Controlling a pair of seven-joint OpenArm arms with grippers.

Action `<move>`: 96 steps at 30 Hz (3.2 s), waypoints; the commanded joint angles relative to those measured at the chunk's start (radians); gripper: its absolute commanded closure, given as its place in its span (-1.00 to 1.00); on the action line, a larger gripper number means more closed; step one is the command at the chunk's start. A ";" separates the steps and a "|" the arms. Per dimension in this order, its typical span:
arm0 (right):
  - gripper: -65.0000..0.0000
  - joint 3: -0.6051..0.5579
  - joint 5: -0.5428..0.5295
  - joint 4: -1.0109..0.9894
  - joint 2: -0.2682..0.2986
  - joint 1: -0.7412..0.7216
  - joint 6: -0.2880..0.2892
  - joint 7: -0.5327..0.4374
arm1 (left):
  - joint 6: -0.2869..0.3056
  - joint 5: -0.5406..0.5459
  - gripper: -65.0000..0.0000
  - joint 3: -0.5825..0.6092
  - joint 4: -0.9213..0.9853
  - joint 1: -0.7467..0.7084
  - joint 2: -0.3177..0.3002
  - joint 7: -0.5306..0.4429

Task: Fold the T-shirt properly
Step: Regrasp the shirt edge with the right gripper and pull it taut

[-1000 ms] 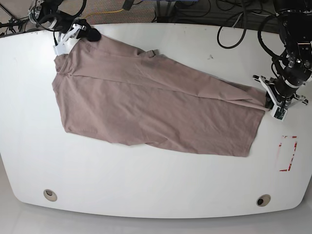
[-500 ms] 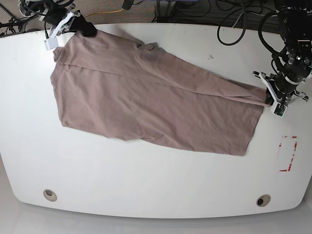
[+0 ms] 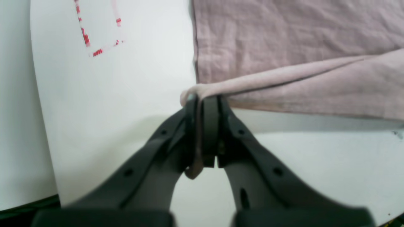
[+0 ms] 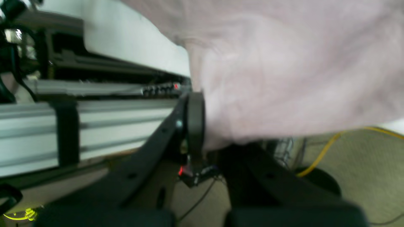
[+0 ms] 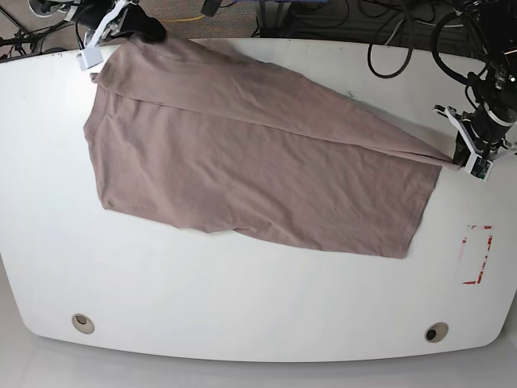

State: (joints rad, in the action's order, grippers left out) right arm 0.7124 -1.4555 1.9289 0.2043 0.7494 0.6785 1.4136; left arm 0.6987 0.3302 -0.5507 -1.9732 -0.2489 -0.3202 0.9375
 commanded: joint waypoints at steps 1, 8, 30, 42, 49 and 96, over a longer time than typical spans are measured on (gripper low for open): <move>1.00 0.010 -0.028 0.017 0.039 0.035 0.007 -0.017 | -0.001 0.007 1.00 -0.018 -0.019 0.006 -0.023 0.035; 1.00 0.006 -0.028 0.020 0.068 0.117 0.020 -0.017 | -0.001 0.002 1.00 -0.073 -0.018 -0.008 -0.058 0.090; 1.00 0.010 -0.028 0.014 0.073 -0.046 0.020 -0.017 | -0.001 -0.139 1.00 0.073 0.001 0.158 -0.033 0.088; 1.00 0.010 -0.028 -0.196 0.097 -0.178 0.020 -0.017 | -0.001 -0.222 1.00 0.209 0.148 0.282 -0.029 0.084; 1.00 0.011 -0.028 -0.253 0.126 -0.259 0.020 -0.017 | -0.001 -0.224 1.00 0.252 0.231 0.351 -0.030 0.050; 0.01 0.014 0.114 -0.411 0.174 -0.420 0.020 -0.017 | -0.001 -0.224 0.47 0.238 0.564 0.443 -0.053 -0.067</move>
State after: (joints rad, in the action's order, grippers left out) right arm 0.7166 -1.3140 1.5040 0.3492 0.3340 0.6922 1.4113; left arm 0.7036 0.1043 -0.3099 -1.4166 0.1753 -0.3557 0.8818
